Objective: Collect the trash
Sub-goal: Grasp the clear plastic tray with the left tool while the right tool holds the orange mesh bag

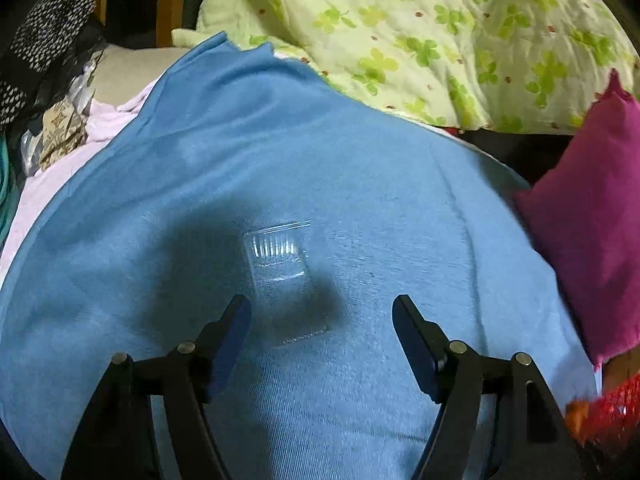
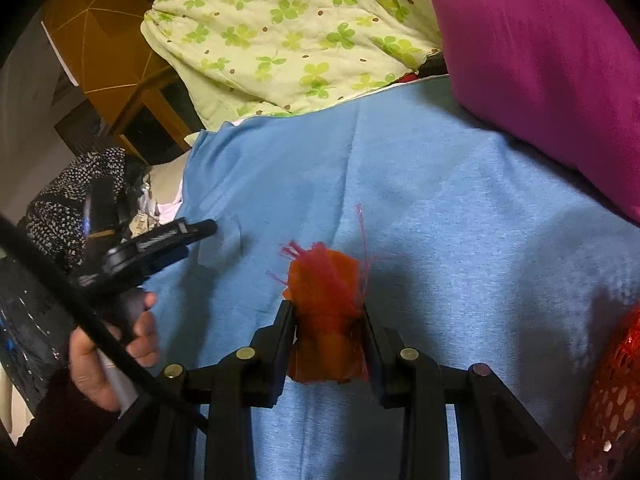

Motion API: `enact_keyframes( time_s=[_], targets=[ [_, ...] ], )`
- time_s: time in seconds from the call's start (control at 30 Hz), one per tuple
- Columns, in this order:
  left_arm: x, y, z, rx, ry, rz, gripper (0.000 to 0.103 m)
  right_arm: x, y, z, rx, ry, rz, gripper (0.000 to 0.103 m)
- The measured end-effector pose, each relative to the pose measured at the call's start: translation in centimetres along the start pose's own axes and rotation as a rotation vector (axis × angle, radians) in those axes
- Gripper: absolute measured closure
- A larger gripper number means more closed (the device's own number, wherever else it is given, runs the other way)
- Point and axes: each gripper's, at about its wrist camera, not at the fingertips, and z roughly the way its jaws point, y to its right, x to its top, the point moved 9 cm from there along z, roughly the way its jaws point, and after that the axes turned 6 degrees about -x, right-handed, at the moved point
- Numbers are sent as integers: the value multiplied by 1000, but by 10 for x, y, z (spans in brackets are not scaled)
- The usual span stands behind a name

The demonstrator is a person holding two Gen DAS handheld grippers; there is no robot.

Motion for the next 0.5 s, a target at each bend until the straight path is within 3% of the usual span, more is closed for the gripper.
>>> enact_keyframes(
  time_s=[0.37,0.43,0.47,0.5],
  targets=[
    [-5,-11,25,20,-12,-74,29,1,-8,3,20,1,0,68],
    [-6,-10,27,14,-14,-77,34,1,-7,3,14,5,2,68],
    [-6,-11,28,14,-17,-79,45,2,-6,4,11,6,4,68],
    [-7,-11,30,11,-27,-81,45,2,-5,4,9,8,6,68]
  ],
)
